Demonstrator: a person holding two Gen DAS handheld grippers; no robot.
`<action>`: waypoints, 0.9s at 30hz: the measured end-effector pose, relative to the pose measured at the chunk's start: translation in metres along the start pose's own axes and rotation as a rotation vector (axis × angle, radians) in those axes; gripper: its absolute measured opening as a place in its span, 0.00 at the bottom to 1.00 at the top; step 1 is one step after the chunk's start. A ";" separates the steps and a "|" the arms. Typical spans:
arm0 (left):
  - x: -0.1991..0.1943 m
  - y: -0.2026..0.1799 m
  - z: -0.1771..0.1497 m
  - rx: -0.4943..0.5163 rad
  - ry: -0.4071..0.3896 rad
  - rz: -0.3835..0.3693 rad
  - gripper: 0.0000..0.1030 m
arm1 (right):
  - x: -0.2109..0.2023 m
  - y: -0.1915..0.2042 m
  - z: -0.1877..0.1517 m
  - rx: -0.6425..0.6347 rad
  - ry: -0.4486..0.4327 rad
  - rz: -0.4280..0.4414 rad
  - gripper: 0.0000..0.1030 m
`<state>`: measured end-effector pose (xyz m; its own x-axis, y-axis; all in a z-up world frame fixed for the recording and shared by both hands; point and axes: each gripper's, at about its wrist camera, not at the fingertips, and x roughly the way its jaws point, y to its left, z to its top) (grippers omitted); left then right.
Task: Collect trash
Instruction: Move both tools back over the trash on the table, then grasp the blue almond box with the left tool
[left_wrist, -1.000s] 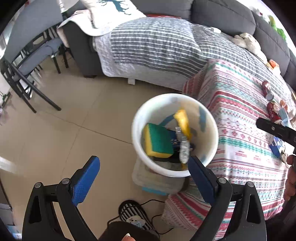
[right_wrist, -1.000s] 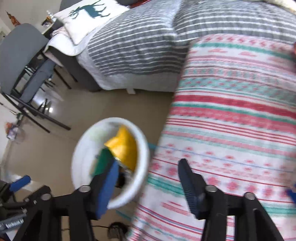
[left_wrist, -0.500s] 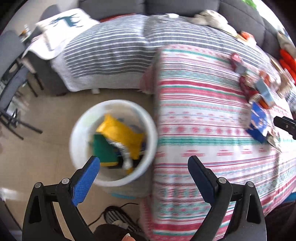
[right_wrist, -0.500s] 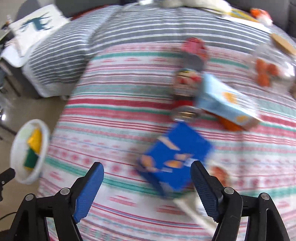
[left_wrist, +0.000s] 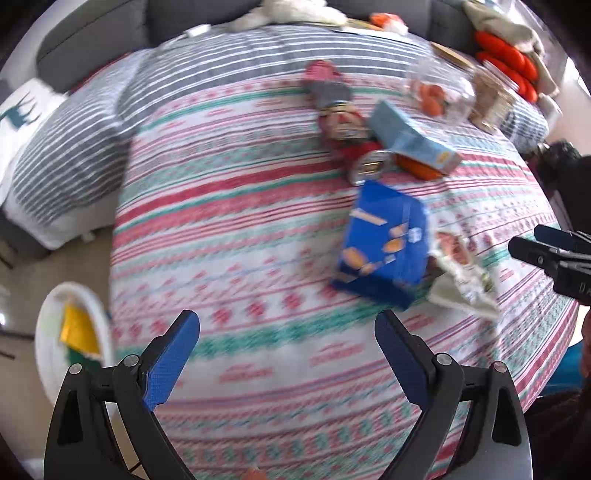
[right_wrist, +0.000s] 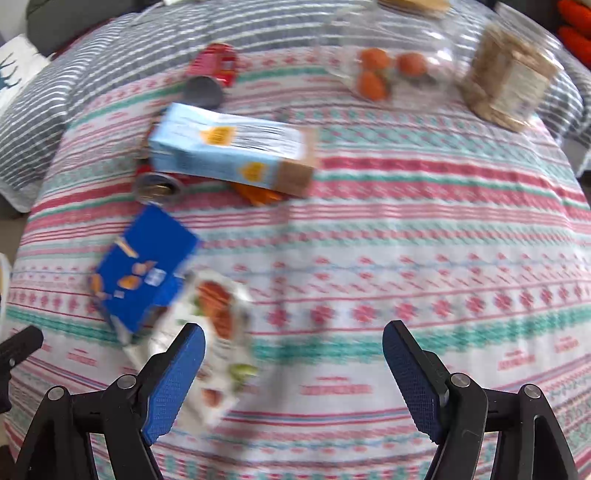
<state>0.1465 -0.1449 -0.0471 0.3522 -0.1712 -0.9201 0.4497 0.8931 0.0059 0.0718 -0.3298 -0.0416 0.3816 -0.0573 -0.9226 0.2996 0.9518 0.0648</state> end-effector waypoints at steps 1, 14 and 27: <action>0.003 -0.007 0.004 0.009 -0.001 -0.008 0.95 | 0.000 -0.006 -0.001 0.005 0.003 -0.007 0.80; 0.043 -0.056 0.033 0.054 0.026 -0.076 0.92 | 0.003 -0.050 -0.012 0.043 0.040 -0.027 0.80; 0.031 -0.035 0.025 0.007 0.009 -0.062 0.74 | 0.009 -0.038 -0.008 0.034 0.058 -0.009 0.81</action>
<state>0.1616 -0.1920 -0.0657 0.3164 -0.2220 -0.9223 0.4758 0.8782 -0.0482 0.0569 -0.3638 -0.0552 0.3275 -0.0476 -0.9436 0.3325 0.9407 0.0679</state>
